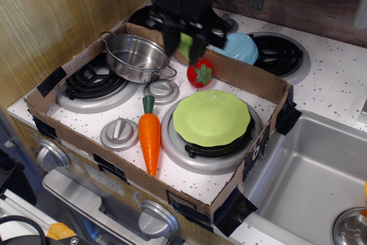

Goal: Take broccoli out of pan

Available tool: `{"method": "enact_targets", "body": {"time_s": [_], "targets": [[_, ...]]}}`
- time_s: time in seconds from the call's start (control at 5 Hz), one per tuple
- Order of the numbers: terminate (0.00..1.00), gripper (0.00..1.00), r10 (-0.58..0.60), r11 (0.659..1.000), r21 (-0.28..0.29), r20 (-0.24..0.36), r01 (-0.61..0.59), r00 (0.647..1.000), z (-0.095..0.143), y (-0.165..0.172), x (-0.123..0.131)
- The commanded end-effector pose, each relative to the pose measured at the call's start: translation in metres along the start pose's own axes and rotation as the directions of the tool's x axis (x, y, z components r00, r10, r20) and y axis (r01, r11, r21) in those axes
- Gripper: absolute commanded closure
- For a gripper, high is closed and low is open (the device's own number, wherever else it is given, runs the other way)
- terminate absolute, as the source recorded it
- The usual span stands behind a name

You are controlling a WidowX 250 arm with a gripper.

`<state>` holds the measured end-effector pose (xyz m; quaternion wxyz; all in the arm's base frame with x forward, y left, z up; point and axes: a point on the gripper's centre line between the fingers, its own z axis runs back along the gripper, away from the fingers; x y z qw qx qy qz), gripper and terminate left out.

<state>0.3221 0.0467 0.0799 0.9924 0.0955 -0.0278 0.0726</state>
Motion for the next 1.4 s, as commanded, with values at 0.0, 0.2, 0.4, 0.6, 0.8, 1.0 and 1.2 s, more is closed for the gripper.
{"method": "enact_targets", "body": {"time_s": [0.0, 0.2, 0.4, 0.6, 0.8, 1.0, 1.2], "targets": [[0.00, 1.00, 0.047, 0.997, -0.058, 0.028, -0.045, 0.999, 0.020, -0.019, 0.000], [0.00, 1.00, 0.031, 0.994, -0.106, 0.028, -0.028, 0.999, 0.014, -0.037, 0.009], [0.00, 1.00, 0.004, 0.991, -0.135, 0.034, 0.000, 0.999, 0.008, -0.052, 0.014], [0.00, 1.00, -0.029, 0.978, -0.205, 0.032, 0.035, 0.999, -0.005, -0.066, 0.020], [0.00, 1.00, -0.043, 0.972, -0.230, 0.041, 0.051, 0.998, -0.012, -0.073, 0.025], [0.00, 1.00, -0.044, 0.965, -0.255, 0.044, 0.054, 0.998, -0.017, -0.079, 0.026], [1.00, 0.00, -0.072, 0.968, -0.238, 0.061, 0.085, 0.996, -0.011, -0.079, 0.026]]}}
